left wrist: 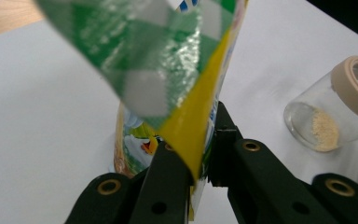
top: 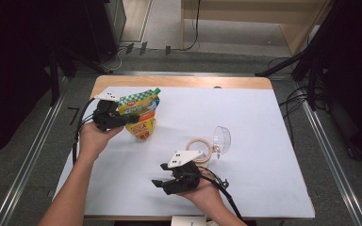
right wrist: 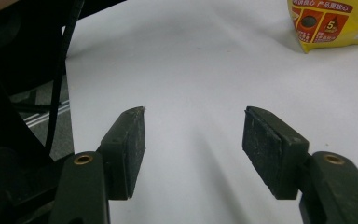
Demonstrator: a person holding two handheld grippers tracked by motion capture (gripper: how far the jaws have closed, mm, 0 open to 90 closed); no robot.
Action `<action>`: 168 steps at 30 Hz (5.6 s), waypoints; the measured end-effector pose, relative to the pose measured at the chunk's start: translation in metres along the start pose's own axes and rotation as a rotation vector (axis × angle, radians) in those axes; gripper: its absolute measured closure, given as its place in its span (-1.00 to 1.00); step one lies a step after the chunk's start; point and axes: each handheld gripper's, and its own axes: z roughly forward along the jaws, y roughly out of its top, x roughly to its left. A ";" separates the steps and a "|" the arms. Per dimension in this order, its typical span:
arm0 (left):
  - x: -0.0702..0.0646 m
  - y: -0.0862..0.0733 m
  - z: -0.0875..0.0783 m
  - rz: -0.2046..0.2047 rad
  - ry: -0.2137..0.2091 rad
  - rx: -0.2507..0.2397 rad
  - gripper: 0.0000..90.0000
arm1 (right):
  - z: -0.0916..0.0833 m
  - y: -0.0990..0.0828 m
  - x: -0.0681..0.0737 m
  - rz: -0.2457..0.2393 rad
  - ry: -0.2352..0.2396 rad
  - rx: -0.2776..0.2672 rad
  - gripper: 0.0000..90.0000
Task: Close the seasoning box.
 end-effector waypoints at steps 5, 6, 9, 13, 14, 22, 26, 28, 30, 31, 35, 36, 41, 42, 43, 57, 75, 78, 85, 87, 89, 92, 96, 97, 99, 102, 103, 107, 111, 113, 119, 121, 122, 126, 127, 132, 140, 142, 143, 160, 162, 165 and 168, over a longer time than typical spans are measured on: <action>-0.004 0.004 -0.009 -0.003 0.024 0.013 1.00 | 0.000 -0.001 0.002 -0.008 0.002 -0.015 -0.05; -0.004 0.005 -0.011 -0.003 0.021 0.016 1.00 | 0.000 -0.001 0.003 -0.007 0.013 -0.029 0.01; -0.006 0.010 -0.020 -0.029 -0.002 0.010 1.00 | 0.001 -0.001 0.003 -0.009 0.017 -0.037 0.03; -0.016 0.018 -0.034 -0.019 -0.027 0.016 1.00 | 0.001 -0.001 0.003 -0.006 0.009 -0.035 0.09; -0.021 0.020 -0.038 -0.013 -0.040 0.014 1.00 | 0.001 -0.001 0.003 0.006 0.013 -0.026 0.10; -0.050 0.031 -0.055 0.059 -0.095 0.032 1.00 | 0.000 -0.001 0.000 0.013 -0.029 -0.012 0.07; -0.060 0.036 -0.060 0.059 -0.137 0.056 1.00 | 0.000 -0.001 -0.003 0.018 -0.036 -0.018 0.21; -0.064 0.037 -0.060 0.067 -0.155 0.061 1.00 | 0.002 0.001 -0.005 0.001 -0.056 -0.025 0.22; -0.069 0.037 -0.061 0.080 -0.168 0.068 1.00 | 0.003 0.001 -0.006 0.009 -0.067 -0.026 0.23; -0.071 0.037 -0.061 0.080 -0.169 0.071 1.00 | 0.004 0.002 -0.007 0.002 -0.074 -0.029 0.23; -0.080 0.037 -0.063 0.082 -0.173 0.100 1.00 | 0.004 0.004 -0.008 0.006 -0.099 -0.029 0.26; -0.083 0.036 -0.063 0.084 -0.173 0.107 1.00 | 0.004 0.004 -0.008 0.008 -0.094 -0.029 0.33; -0.093 0.032 -0.067 0.085 -0.188 0.139 1.00 | 0.006 0.005 -0.007 -0.004 -0.091 -0.026 0.44; -0.095 0.031 -0.068 0.085 -0.199 0.139 1.00 | 0.007 0.005 -0.007 0.003 -0.091 -0.025 0.44; -0.097 0.030 -0.069 0.089 -0.206 0.139 1.00 | 0.008 0.005 -0.007 0.013 -0.090 -0.025 0.45; -0.116 0.028 -0.072 0.104 -0.310 0.161 1.00 | 0.014 -0.004 -0.009 0.032 -0.137 -0.055 0.64; -0.126 0.034 -0.058 0.027 -0.333 0.152 0.98 | 0.010 -0.007 0.006 -0.107 -0.207 -0.098 0.49; -0.129 0.038 -0.053 0.024 -0.329 0.125 0.97 | 0.009 -0.006 0.009 -0.114 -0.190 -0.094 0.49; -0.135 0.043 -0.042 0.012 -0.314 0.112 0.98 | 0.007 -0.004 0.018 -0.140 -0.179 -0.085 0.58; -0.136 0.044 -0.039 0.012 -0.307 0.117 0.98 | 0.008 -0.004 0.020 -0.143 -0.175 -0.084 0.58; -0.138 0.044 -0.037 0.005 -0.308 0.125 0.98 | 0.009 -0.005 0.021 -0.146 -0.167 -0.083 0.59; -0.139 0.044 -0.037 -0.007 -0.338 0.132 0.99 | 0.009 -0.006 0.019 -0.127 -0.171 -0.087 0.58; -0.137 0.043 -0.044 -0.029 -0.356 0.125 1.00 | 0.007 -0.008 0.013 -0.128 -0.184 -0.121 0.56; -0.136 0.042 -0.045 -0.036 -0.364 0.126 1.00 | 0.007 -0.008 0.013 -0.129 -0.188 -0.128 0.56; -0.135 0.042 -0.046 -0.045 -0.365 0.126 1.00 | 0.007 -0.008 0.013 -0.129 -0.189 -0.140 0.56; -0.135 0.041 -0.048 -0.049 -0.373 0.134 1.00 | 0.007 -0.009 0.013 -0.142 -0.198 -0.151 0.51; -0.135 0.041 -0.048 -0.053 -0.377 0.132 1.00 | 0.007 -0.009 0.013 -0.142 -0.198 -0.151 0.51; -0.135 0.042 -0.047 -0.064 -0.370 0.120 1.00 | 0.006 -0.009 0.014 -0.128 -0.191 -0.159 0.49; -0.137 0.044 -0.042 -0.057 -0.336 0.120 0.99 | 0.006 -0.007 0.016 -0.098 -0.162 -0.137 0.53; -0.140 0.045 -0.038 -0.047 -0.320 0.125 0.99 | 0.007 -0.007 0.019 -0.100 -0.148 -0.123 0.57; -0.145 0.049 -0.029 -0.038 -0.314 0.119 0.98 | 0.005 -0.005 0.028 -0.113 -0.115 -0.130 0.62; -0.146 0.051 -0.026 -0.037 -0.315 0.122 0.98 | 0.003 -0.004 0.030 -0.119 -0.107 -0.133 0.62; -0.146 0.052 -0.024 -0.037 -0.312 0.121 0.97 | 0.003 -0.004 0.031 -0.122 -0.104 -0.134 0.62; -0.148 0.053 -0.016 -0.036 -0.298 0.138 0.97 | 0.002 -0.003 0.034 -0.120 -0.083 -0.131 0.61; -0.149 0.054 -0.014 -0.034 -0.294 0.147 0.96 | 0.003 -0.003 0.035 -0.125 -0.079 -0.133 0.61; -0.152 0.054 -0.007 -0.034 -0.259 0.169 0.93 | 0.003 0.000 0.041 -0.135 -0.062 -0.138 0.56; -0.150 0.055 0.002 -0.050 -0.233 0.209 0.78 | 0.001 0.006 0.040 -0.068 -0.013 -0.128 0.52; -0.148 0.058 0.008 -0.073 -0.225 0.222 0.76 | 0.001 0.008 0.040 -0.061 -0.003 -0.130 0.51; -0.148 0.059 0.009 -0.076 -0.228 0.225 0.72 | 0.000 0.011 0.042 -0.068 0.005 -0.131 0.50; -0.145 0.077 0.039 -0.122 -0.244 0.310 0.63 | -0.008 0.024 0.033 -0.055 0.040 -0.157 0.46; -0.145 0.078 0.040 -0.123 -0.243 0.314 0.64 | -0.007 0.024 0.032 -0.054 0.034 -0.157 0.45; -0.144 0.080 0.039 -0.126 -0.239 0.323 0.64 | -0.008 0.027 0.031 -0.058 0.035 -0.154 0.45; -0.143 0.082 0.040 -0.126 -0.239 0.335 0.65 | -0.008 0.029 0.031 -0.048 0.043 -0.147 0.44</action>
